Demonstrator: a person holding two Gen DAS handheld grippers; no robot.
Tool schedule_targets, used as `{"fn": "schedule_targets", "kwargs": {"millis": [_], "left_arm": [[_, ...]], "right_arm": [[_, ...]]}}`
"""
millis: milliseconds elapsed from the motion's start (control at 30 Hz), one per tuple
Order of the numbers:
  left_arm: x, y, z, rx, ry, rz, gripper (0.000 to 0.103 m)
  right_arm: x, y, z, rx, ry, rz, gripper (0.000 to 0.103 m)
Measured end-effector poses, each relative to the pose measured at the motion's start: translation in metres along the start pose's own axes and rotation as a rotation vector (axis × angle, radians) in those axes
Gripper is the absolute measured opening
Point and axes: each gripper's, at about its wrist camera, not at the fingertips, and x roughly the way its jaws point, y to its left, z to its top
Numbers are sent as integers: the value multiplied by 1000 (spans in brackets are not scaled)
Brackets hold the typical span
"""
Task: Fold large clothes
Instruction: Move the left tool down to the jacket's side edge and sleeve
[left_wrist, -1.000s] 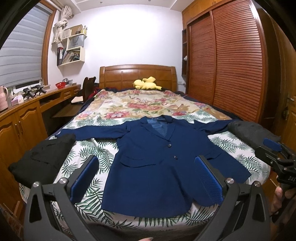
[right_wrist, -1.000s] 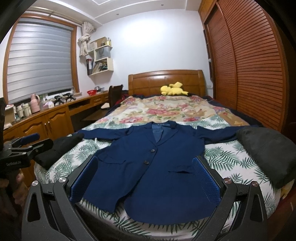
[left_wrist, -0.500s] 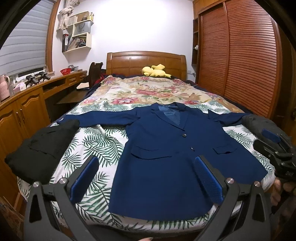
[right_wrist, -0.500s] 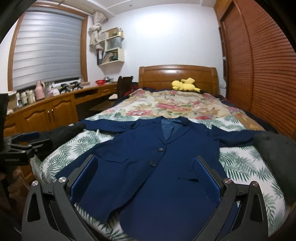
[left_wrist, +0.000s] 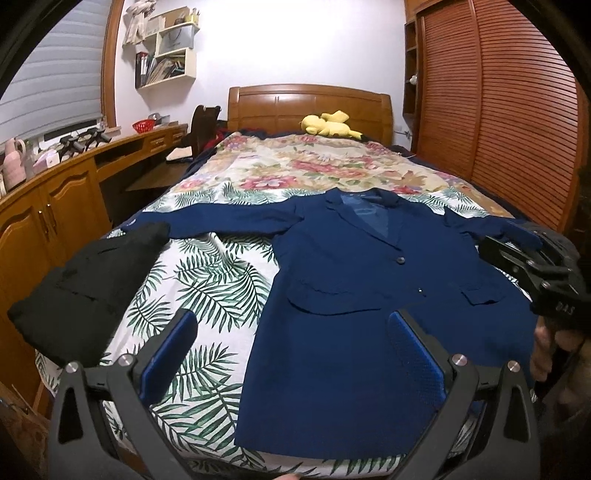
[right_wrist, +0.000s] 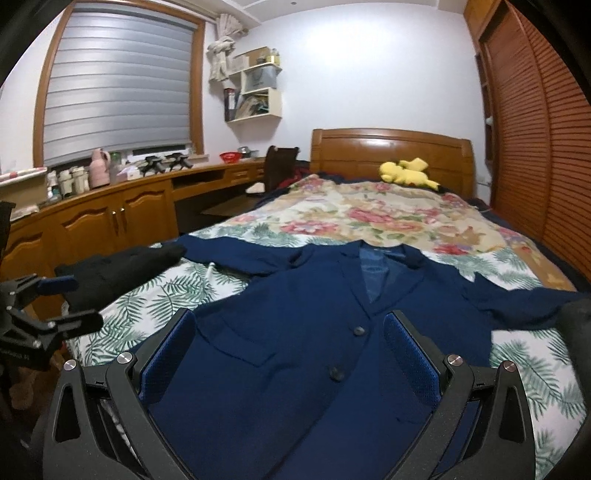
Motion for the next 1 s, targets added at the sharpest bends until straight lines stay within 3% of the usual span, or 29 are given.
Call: {"fn": "schedule_targets", "kwargs": {"millis": [300, 567, 1000], "left_arm": [[25, 16, 10, -27, 32, -6, 103], [72, 42, 45, -16, 49, -19, 103], [208, 124, 66, -80, 187, -14, 103]], "right_arm": [[73, -5, 5, 23, 48, 98, 103], [140, -3, 9, -35, 115, 95, 103], [198, -28, -22, -15, 271, 23, 103]]}}
